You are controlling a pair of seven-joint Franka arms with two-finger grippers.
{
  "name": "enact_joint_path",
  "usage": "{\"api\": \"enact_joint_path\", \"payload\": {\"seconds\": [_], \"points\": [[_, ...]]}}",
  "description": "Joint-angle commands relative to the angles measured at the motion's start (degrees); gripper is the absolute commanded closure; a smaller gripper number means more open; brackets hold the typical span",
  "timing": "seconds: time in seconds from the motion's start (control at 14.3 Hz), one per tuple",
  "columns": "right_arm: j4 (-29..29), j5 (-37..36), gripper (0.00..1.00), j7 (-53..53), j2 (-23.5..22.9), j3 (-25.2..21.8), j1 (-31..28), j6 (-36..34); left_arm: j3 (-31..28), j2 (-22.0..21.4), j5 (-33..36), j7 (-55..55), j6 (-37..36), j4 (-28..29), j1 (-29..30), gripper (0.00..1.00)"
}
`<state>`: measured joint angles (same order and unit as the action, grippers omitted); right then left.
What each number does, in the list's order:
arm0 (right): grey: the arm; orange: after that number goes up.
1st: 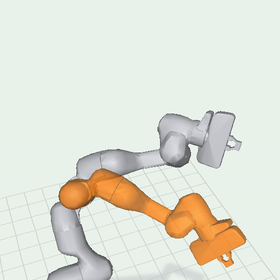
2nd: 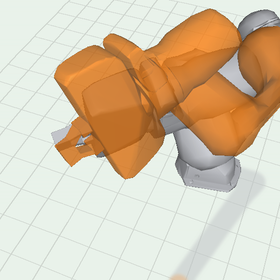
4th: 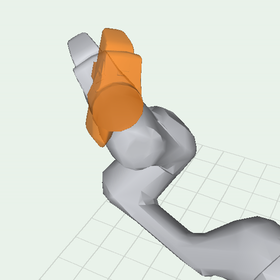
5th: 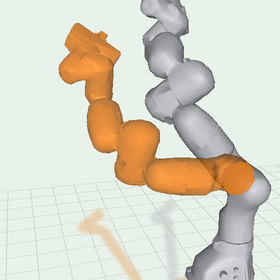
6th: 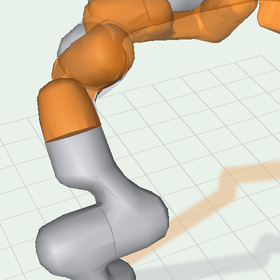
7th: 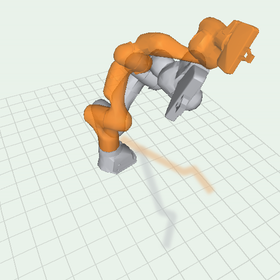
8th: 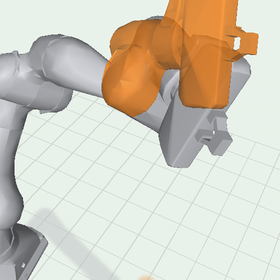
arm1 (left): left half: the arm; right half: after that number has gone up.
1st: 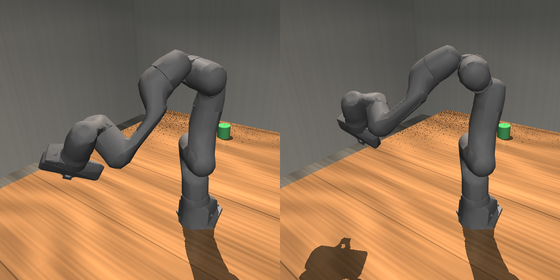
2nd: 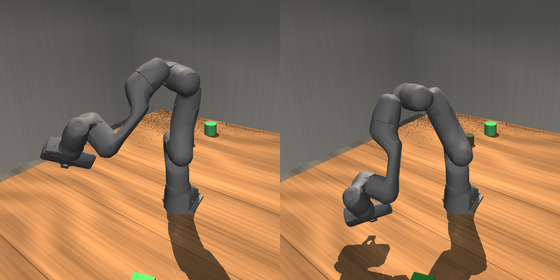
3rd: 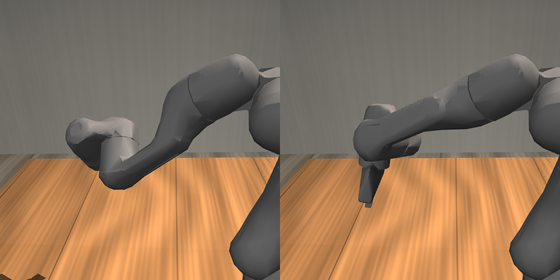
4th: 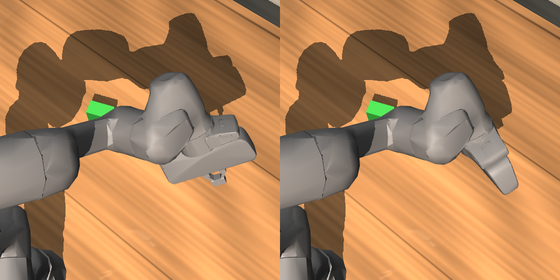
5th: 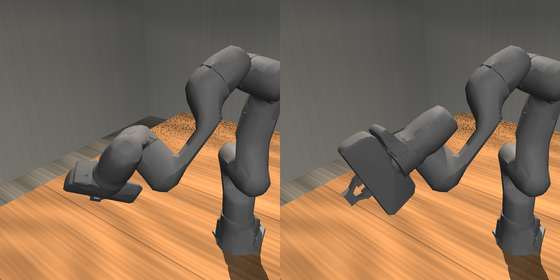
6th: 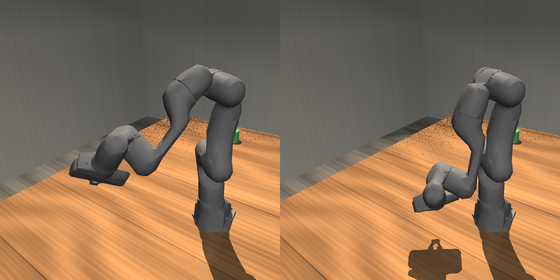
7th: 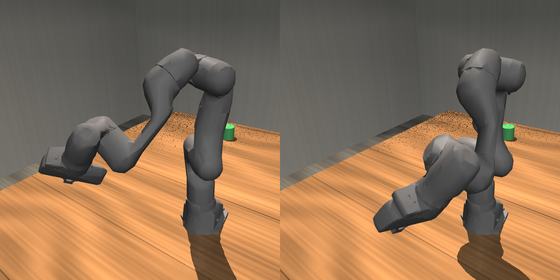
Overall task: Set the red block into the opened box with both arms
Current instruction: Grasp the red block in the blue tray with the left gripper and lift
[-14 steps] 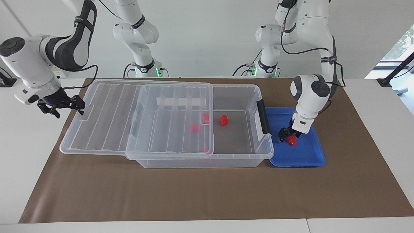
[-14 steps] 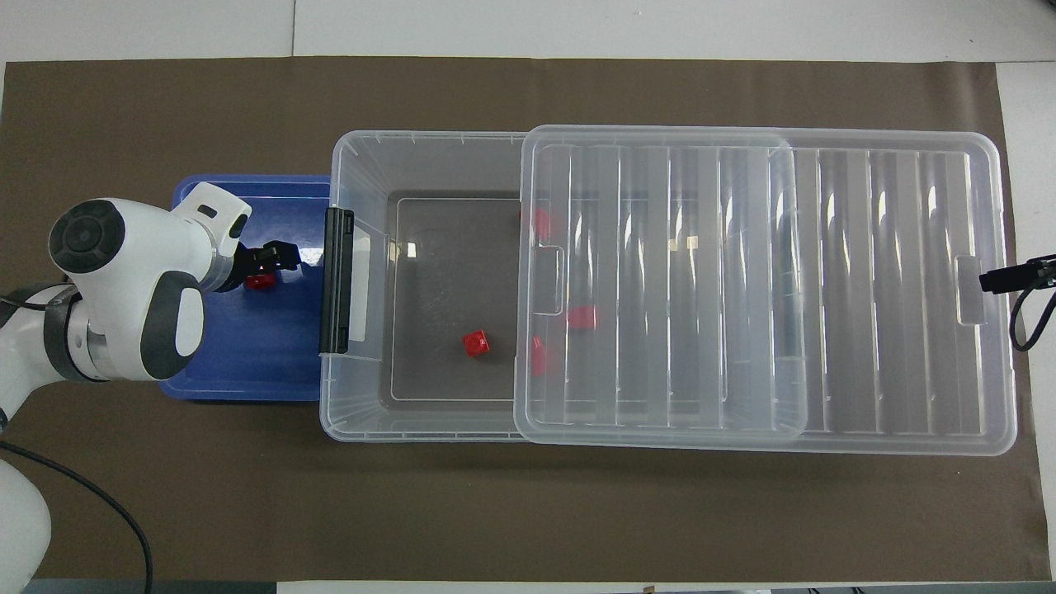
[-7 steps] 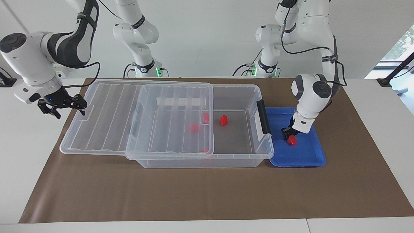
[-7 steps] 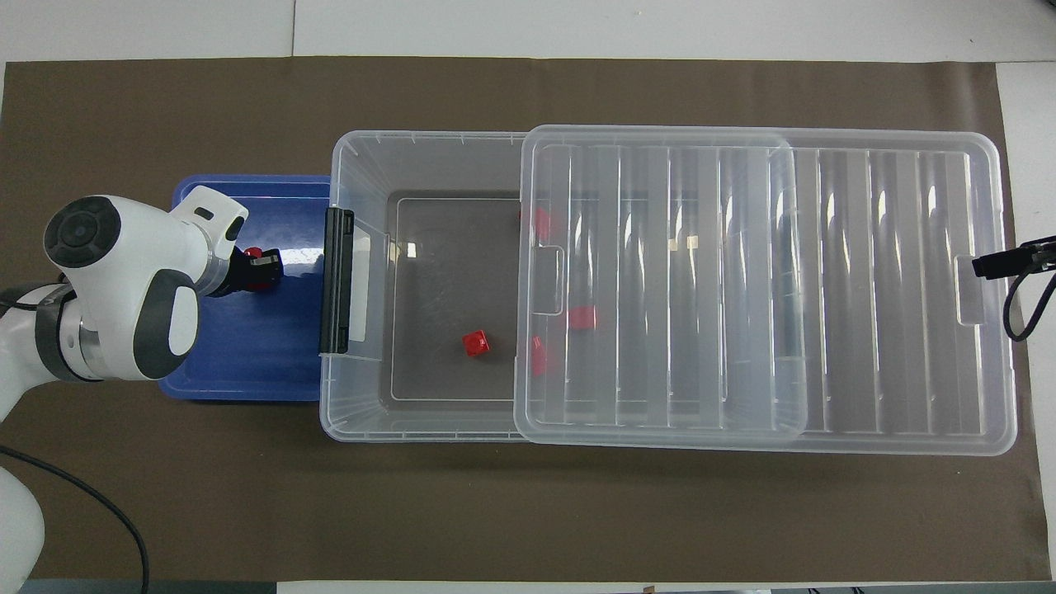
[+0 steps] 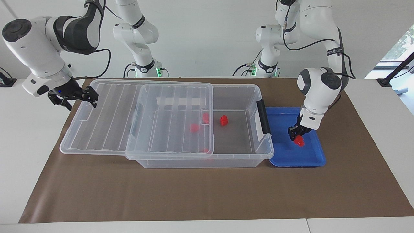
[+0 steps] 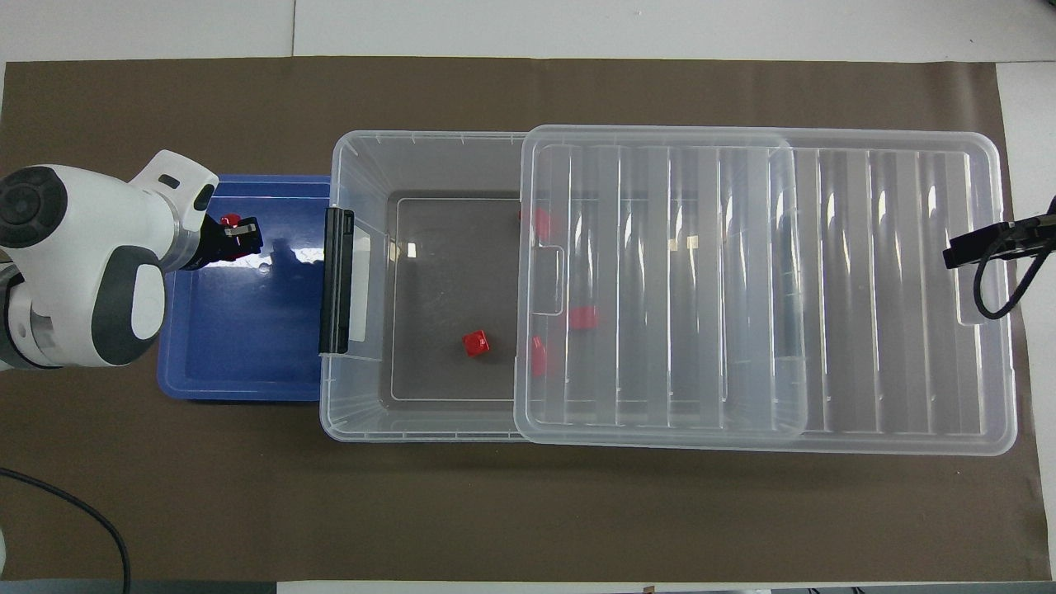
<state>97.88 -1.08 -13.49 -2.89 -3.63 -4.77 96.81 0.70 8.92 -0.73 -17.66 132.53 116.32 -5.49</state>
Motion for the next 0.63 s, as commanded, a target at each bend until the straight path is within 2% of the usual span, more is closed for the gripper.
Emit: {"api": "enact_joint_path", "payload": {"seconds": [0.0, 0.28, 0.56], "points": [[-5.2, 0.5, 0.0, 4.9, -0.4, 2.6, -0.5, -7.0, -0.2, -3.5, 0.6, 2.7, -6.1, -3.4, 0.0, 1.0], [-6.8, -0.4, 0.0, 9.0, -0.2, 4.5, -0.5, -8.8, 1.4, -5.6, 0.6, 5.8, -14.7, -10.1, -2.1, 1.0], [-6.5, -0.3, 0.0, 9.1, 0.2, 4.0, -0.5, -8.7, 5.3, -5.5, 0.6, 4.4, -16.5, -13.8, -6.4, 1.0]]}}
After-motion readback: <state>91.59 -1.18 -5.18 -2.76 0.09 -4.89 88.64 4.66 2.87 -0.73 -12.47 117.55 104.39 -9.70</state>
